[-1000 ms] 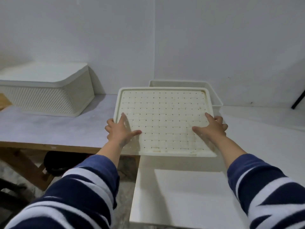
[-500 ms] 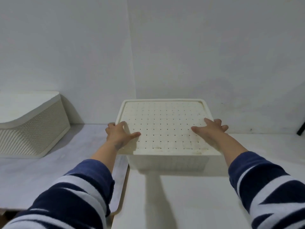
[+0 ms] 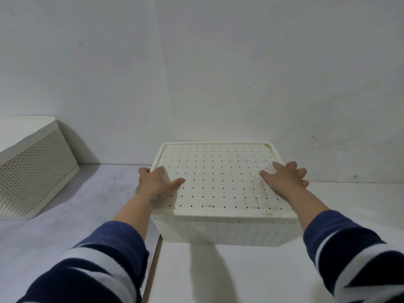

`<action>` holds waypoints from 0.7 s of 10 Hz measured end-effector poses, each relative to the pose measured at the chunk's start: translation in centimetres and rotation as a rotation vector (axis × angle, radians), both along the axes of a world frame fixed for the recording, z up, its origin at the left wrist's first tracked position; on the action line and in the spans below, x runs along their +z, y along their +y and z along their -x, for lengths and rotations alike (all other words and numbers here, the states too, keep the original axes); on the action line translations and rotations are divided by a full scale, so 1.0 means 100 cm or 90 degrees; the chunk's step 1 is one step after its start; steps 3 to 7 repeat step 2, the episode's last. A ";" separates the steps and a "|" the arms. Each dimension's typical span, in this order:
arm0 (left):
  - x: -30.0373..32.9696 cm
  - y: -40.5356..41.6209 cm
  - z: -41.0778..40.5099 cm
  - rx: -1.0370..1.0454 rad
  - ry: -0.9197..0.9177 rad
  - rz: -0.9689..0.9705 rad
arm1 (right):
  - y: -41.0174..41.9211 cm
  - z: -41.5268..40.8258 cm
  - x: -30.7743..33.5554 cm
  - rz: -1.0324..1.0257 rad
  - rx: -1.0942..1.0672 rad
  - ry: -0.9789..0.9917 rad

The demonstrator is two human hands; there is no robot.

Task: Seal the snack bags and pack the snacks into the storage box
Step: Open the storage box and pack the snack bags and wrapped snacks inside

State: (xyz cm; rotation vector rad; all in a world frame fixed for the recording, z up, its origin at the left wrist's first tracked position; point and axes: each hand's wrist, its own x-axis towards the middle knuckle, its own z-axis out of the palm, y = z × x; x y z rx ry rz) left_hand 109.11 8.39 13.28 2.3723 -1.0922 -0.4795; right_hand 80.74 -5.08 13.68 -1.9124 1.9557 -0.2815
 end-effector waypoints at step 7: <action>0.005 0.019 -0.015 -0.023 0.030 0.098 | 0.016 0.009 0.027 0.013 0.036 -0.033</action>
